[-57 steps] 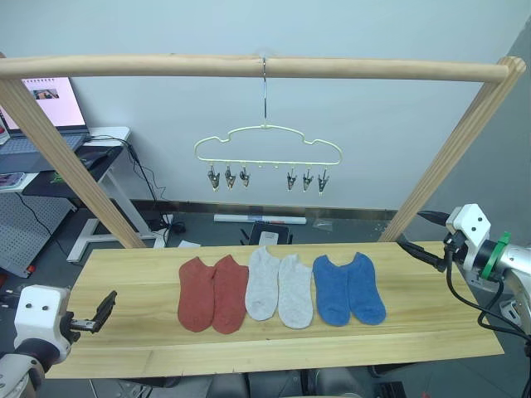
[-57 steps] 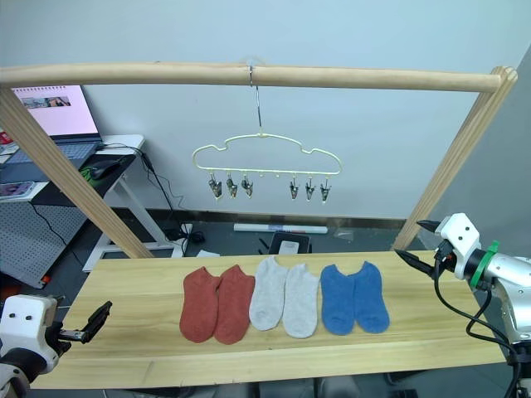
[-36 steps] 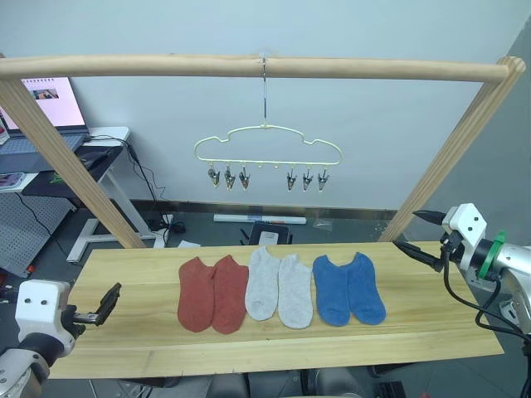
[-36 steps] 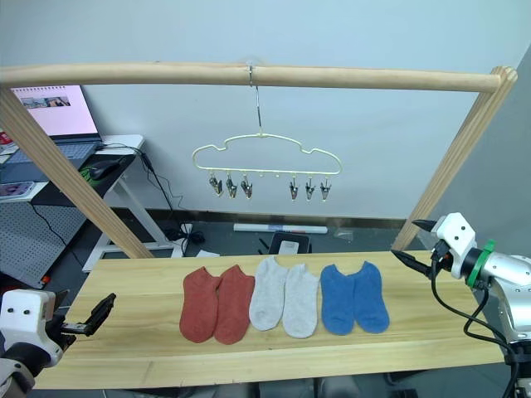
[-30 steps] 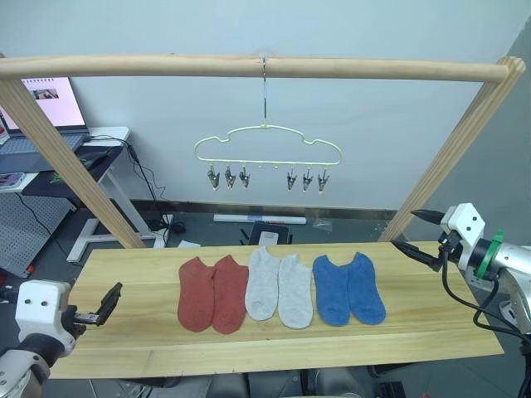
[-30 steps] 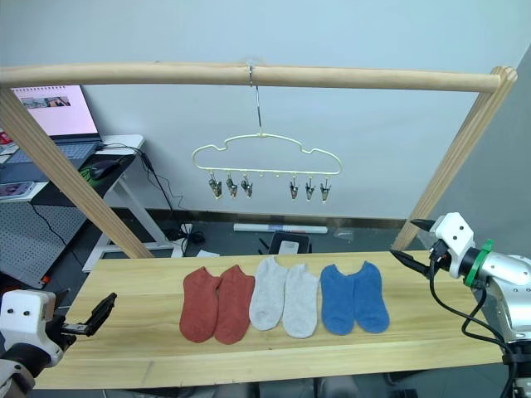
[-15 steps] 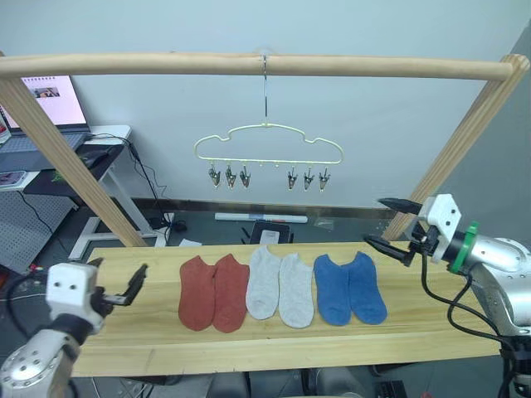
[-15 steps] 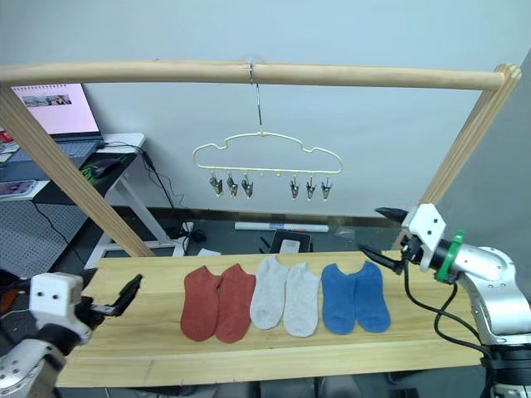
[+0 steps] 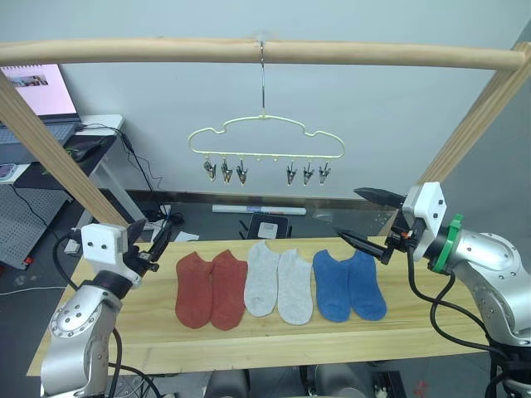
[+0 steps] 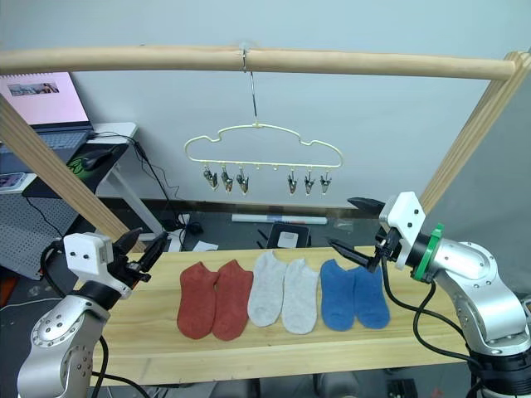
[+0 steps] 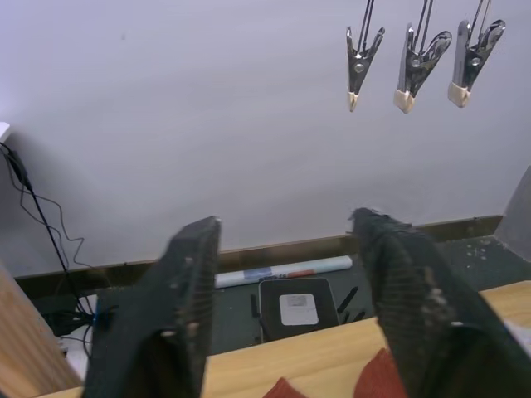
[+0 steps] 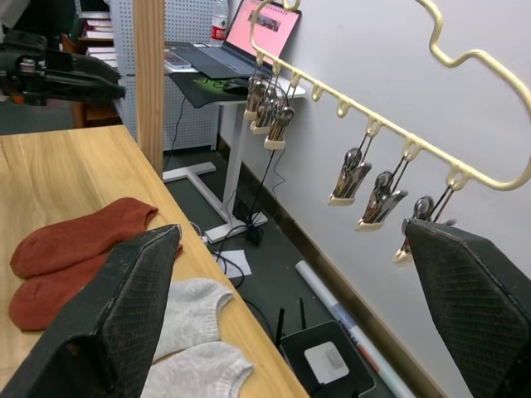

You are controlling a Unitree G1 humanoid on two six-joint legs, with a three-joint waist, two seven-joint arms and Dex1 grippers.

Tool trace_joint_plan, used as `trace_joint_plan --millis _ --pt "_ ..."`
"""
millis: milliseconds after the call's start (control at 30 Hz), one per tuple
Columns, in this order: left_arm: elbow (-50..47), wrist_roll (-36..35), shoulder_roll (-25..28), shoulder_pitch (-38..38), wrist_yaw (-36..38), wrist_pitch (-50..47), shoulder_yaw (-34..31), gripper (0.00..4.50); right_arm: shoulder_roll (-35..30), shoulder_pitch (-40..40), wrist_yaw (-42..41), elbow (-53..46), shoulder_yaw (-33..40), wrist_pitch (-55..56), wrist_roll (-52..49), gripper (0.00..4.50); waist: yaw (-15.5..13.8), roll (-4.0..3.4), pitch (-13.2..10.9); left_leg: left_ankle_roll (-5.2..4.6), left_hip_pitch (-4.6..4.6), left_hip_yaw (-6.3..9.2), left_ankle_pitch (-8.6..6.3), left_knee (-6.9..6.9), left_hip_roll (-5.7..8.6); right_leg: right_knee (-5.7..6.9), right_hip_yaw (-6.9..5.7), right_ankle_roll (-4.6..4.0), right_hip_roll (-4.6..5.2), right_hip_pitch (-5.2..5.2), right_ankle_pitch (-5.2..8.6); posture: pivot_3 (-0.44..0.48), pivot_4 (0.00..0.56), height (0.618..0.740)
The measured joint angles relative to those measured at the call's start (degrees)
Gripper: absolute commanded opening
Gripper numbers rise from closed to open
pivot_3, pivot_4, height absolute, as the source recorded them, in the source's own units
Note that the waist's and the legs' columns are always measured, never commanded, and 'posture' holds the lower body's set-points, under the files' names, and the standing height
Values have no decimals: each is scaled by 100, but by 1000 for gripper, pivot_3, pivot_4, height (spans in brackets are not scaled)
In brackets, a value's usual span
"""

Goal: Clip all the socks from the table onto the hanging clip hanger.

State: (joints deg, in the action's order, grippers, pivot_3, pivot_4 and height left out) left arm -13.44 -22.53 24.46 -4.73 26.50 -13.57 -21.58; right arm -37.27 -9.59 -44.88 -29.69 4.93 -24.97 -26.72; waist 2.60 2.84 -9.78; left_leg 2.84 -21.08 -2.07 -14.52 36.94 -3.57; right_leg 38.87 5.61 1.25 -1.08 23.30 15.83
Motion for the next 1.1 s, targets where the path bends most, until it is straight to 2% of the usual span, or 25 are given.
trace_joint_plan --millis 267,500,667,1100 --pt "371 -1 1 821 53 -8 344 2691 11 -6 288 -572 -9 -423 -248 4500 120 0 -129 0 -19 18 1 4 0 -2 -4 9 -5 7 -4 -147 222 740" --pt "1159 42 -4 1576 161 65 607 2691 -4 -99 562 -969 -70 -963 -518 4500 250 -5 -210 0 -98 23 1 6 1 -5 -8 12 -5 77 -14 -188 246 740" --pt "1729 126 -100 2100 201 335 694 2691 14 -251 843 -1166 -186 -1337 -633 4500 293 -5 -290 0 -104 27 1 4 0 -6 -8 11 -5 81 -15 -205 251 740" --pt "2359 82 -101 2744 402 668 701 2691 141 -454 1127 -1267 -386 -1542 -662 4500 408 -5 -343 1 -129 40 1 5 1 -21 -20 25 -3 88 -11 -217 251 740"
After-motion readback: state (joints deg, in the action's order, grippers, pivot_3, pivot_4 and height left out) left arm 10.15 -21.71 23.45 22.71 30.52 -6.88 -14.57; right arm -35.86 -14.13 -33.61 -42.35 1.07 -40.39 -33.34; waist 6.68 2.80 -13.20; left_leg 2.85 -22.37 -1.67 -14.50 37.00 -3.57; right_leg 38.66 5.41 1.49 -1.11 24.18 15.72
